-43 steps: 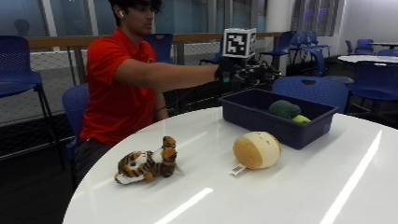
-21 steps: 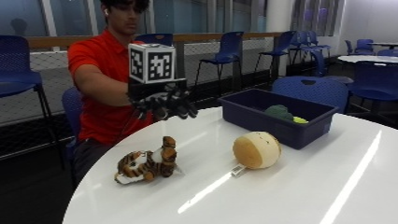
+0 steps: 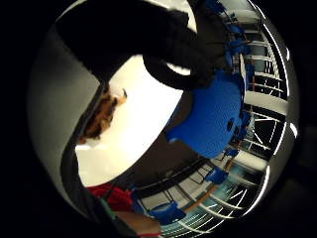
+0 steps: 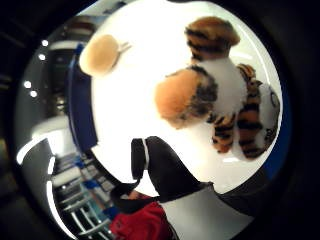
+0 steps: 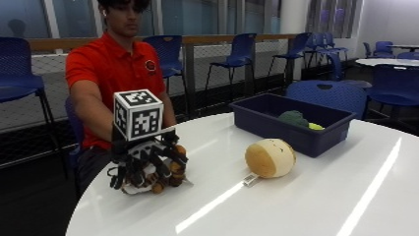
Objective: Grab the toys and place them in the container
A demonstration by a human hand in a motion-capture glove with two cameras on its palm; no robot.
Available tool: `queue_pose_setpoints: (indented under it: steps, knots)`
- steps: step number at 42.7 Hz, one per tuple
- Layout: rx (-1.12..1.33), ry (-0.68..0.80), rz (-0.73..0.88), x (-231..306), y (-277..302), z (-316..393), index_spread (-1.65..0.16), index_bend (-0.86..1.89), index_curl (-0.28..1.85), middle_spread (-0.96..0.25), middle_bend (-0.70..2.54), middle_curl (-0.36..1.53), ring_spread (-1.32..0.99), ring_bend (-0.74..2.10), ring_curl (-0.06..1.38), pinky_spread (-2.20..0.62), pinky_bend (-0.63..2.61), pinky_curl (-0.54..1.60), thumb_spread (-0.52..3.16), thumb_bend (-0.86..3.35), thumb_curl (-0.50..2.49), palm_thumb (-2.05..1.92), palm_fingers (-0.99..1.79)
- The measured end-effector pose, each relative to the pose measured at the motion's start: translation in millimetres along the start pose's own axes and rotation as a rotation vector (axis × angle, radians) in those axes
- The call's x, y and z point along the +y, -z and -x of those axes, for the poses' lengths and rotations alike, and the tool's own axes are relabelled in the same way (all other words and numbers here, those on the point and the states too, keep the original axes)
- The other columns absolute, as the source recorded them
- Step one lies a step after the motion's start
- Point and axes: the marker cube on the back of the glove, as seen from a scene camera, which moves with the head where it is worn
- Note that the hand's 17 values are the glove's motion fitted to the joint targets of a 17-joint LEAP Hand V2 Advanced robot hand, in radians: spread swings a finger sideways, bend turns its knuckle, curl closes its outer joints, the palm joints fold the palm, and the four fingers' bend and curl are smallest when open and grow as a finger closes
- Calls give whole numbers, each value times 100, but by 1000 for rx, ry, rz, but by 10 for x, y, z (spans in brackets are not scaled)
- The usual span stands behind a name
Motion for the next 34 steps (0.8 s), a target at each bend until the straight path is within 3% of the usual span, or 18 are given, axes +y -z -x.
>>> queue_pose_setpoints:
  steps: [8, 20, 24, 28, 34]
  knots:
    - [-18, -1, -25, -110, -358, -77, -37, 0, 25, -4, 9, 24, 5, 24, 22, 9, 128, 43, 108, -2, 27, 0, -21]
    - [165, 128, -66, -163, -333, 97, -37, -12, 3, -8, 18, 25, -12, 108, 43, -16, 148, 45, 130, 0, 29, 7, 1]
    - [193, 168, -65, -181, -331, 138, -39, -1, 1, -11, 27, 28, -18, 115, 45, -22, 150, 44, 137, 1, 29, 7, 10]
    - [195, 182, -94, -192, -330, 163, -44, 17, 4, -21, 45, 34, -23, 110, 43, -28, 140, 39, 147, 3, 29, 9, 41]
    - [155, 144, -228, -182, -360, 201, -46, 22, 9, -29, 50, 38, -31, 111, 44, -35, 134, 38, 158, 10, 32, 20, 67]
